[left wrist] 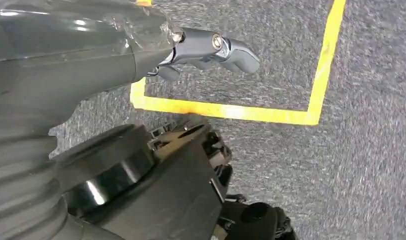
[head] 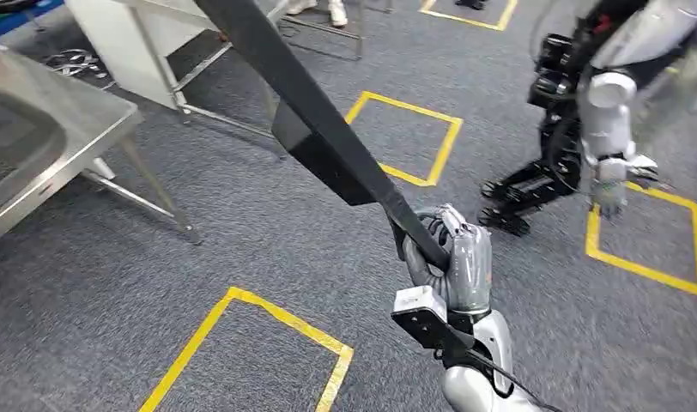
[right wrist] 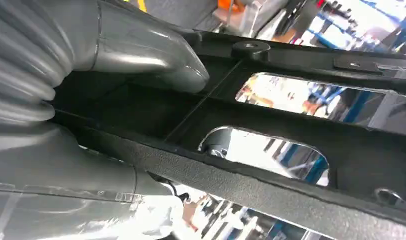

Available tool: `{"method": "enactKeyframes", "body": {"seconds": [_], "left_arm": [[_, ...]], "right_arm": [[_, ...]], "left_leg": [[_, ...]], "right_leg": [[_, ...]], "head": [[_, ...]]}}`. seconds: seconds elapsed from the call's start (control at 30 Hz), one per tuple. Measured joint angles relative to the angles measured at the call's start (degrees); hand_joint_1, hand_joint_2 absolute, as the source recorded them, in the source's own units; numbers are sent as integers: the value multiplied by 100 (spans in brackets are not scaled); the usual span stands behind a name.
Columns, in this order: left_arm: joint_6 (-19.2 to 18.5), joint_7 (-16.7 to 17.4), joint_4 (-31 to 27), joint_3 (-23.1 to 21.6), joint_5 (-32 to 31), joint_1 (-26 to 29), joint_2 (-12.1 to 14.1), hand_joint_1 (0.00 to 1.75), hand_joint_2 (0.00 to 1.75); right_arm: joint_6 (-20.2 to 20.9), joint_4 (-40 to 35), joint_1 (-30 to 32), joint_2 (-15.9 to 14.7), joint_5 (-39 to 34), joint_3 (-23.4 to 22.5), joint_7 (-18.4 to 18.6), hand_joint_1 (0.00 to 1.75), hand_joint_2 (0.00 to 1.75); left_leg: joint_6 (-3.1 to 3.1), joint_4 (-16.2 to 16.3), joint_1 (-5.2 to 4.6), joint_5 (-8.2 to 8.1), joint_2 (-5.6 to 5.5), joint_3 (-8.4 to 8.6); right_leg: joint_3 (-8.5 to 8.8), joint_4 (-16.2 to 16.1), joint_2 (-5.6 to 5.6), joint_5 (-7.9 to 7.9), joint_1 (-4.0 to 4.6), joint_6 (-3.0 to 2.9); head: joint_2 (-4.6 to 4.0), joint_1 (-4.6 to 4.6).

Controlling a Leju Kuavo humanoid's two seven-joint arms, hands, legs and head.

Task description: Take the parts from the cabinet and place them on the table.

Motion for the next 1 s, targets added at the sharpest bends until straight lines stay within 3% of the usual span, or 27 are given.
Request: {"method": "enactKeyframes", "body": {"seconds": [0.03, 0.07, 0.1, 0.17, 0.2, 0.23, 0.27, 0.3, 0.33, 0.4, 0.43, 0.47, 0.53, 0.57, 0.6, 0.63, 0.73, 0.77, 0.8, 0.83, 0.9, 0.93, 0.97, 1.0], "left_arm": [[0, 2, 0, 0, 0, -1, -2, 0, 175], [-2, 0, 0, 0, 0, -5, -4, 0, 175], [-2, 0, 2, 0, 0, -10, -2, 0, 175], [0, 4, 0, 2, 2, -17, -2, 0, 175], [0, 4, 0, 2, 4, 2, -2, 0, 175], [0, 4, 0, 2, 4, 11, -2, 0, 175], [9, 4, 0, 2, 7, 16, 0, 0, 175], [18, 4, -2, 0, 4, 6, 0, 0, 175], [18, 4, -5, 2, 4, -11, 0, 0, 175], [22, 4, -5, 0, 2, -15, 0, 0, 175], [24, 4, -5, 0, 2, -4, 0, 0, 175], [24, 4, -7, 0, 0, 9, 0, 0, 175], [44, 7, -7, 0, -2, 10, 0, 0, 175], [48, 7, -7, 2, -4, 7, 0, 0, 175], [50, 7, -7, 0, -11, 1, 0, 0, 175], [52, 9, -7, 0, -11, -11, 0, 0, 175], [39, 9, -9, 2, -11, 6, 2, 0, 175], [31, 13, -11, 0, -11, 11, 0, 0, 175], [11, 13, -22, 0, -15, 0, 2, 0, 175], [2, 13, -22, 0, -18, -19, 4, 0, 175], [-13, 13, -44, 0, -31, -39, 4, 0, 175], [-24, 13, -46, 0, -44, -38, 4, 0, 175], [-46, 13, -46, 0, -52, -31, 4, 0, 175], [-55, 13, -46, 0, -55, -26, 4, 0, 175]], "right_arm": [[0, 0, 0, 0, 0, 2, -2, 175, 175], [0, 0, -1, 0, 0, 2, -2, 175, 175], [0, 9, -2, 0, 0, 2, -2, 175, 175], [0, 11, 13, 2, -9, 9, -2, 175, 175], [2, 13, -1, -4, -7, 9, -4, 175, 175], [2, 13, -11, 0, -7, 9, -7, 175, 175], [2, 13, -24, 9, 7, 9, -24, 175, 175], [0, 13, -19, 13, 7, 9, -24, 175, 175], [-2, 13, -19, 13, 18, 11, -26, 175, 175], [-2, 13, -2, 13, 20, 11, -20, 175, 175], [-2, 13, 9, 13, 22, 9, -20, 175, 175], [-2, 13, 11, 13, 24, 11, -20, 175, 175], [-2, 13, 10, 13, 33, 11, -17, 175, 175], [-2, 13, 10, 13, 37, 9, -15, 175, 175], [-2, 13, 10, 13, 44, 9, -15, 175, 175], [-2, 13, 15, 13, 57, 11, -13, 175, 175], [-2, 13, 14, 15, 79, 11, 2, 175, 175], [-2, -4, 14, 13, 87, 11, 6, 175, 175], [-2, -7, 13, 11, 98, 11, 7, 175, 175], [-4, -15, 15, 11, 109, 11, 6, 175, 175], [-4, -15, 53, 4, 114, 13, 22, 175, 175], [-4, -15, 72, -6, 114, 13, 39, 175, 175], [-2, -15, 90, -15, 114, 15, 41, 175, 175], [-4, -15, 90, -31, 114, 13, 44, 175, 175]], "left_leg": [[-29, 29, 12, -23, -83, 15], [-64, 72, 28, -58, -154, 16], [-107, 116, 13, -86, -208, -25], [-160, 156, 38, -86, -316, -93], [-196, 125, 61, -67, -382, -100], [-224, 128, 65, -61, -445, -105], [-244, 193, 59, -112, -335, -97], [-280, 393, 19, -247, -11, -186], [-314, 761, 35, -451, 159, -369], [-359, 1676, 67, -821, 276, -829], [-365, 1934, 79, -860, 288, -968], [-359, 1873, 84, -761, 297, -946], [-309, 1068, 73, -288, 349, -536], [-257, 527, 42, -35, 477, -251], [-182, 118, -17, -1, 825, -78], [-159, 73, -73, -8, 853, -54], [-101, 56, -92, -18, 651, -79], [-60, -61, 8, 36, 566, 8], [-51, -97, -6, 50, 519, 34], [10, -98, -7, 55, 466, 35], [24, -95, -13, 49, 331, 37], [29, -88, -17, 46, 253, 37], [31, -79, -17, 42, 170, 41], [23, -67, -12, 32, 86, 48]], "right_leg": [[215, -509, 52, 300, -20, 5], [429, -1021, 229, 556, -49, 24], [487, -1157, 548, 468, -74, 46], [486, -1210, 466, 476, -52, 8], [491, -1207, 413, 469, -18, -36], [505, -1238, 342, 490, -36, -74], [533, -1277, 234, 509, -60, -109], [557, -1308, 180, 508, -58, -135], [571, -1318, 87, 505, -51, -152], [580, -1317, -93, 482, -31, -177], [587, -1316, -180, 467, -26, -181], [601, -1316, -247, 453, -24, -178], [666, -1318, -379, 413, -16, -166], [717, -1325, -441, 389, -13, -157], [760, -1352, -487, 371, -14, -139], [773, -1357, -529, 356, 13, -101], [861, -1430, -693, 341, 4, -29], [895, -1411, -644, 278, 1, 21], [855, -1265, -345, 187, -6, 32], [657, -868, -130, -43, -11, 27], [147, 97, -20, -447, -4, 41], [-52, 432, -11, -508, -4, 51], [-126, 474, -10, -400, -5, 54], [-54, 231, -6, -175, -9, 53]], "head": [[0, 16], [0, 33], [0, 55], [0, 33], [0, 37], [0, 46], [0, 53], [0, -31], [0, -100], [0, -118], [0, -129], [0, -133], [0, -135], [0, -135], [0, -140], [0, -146], [0, -144], [0, -133], [0, -116], [0, -91], [0, -54], [0, -41], [0, -37], [0, -20]]}}
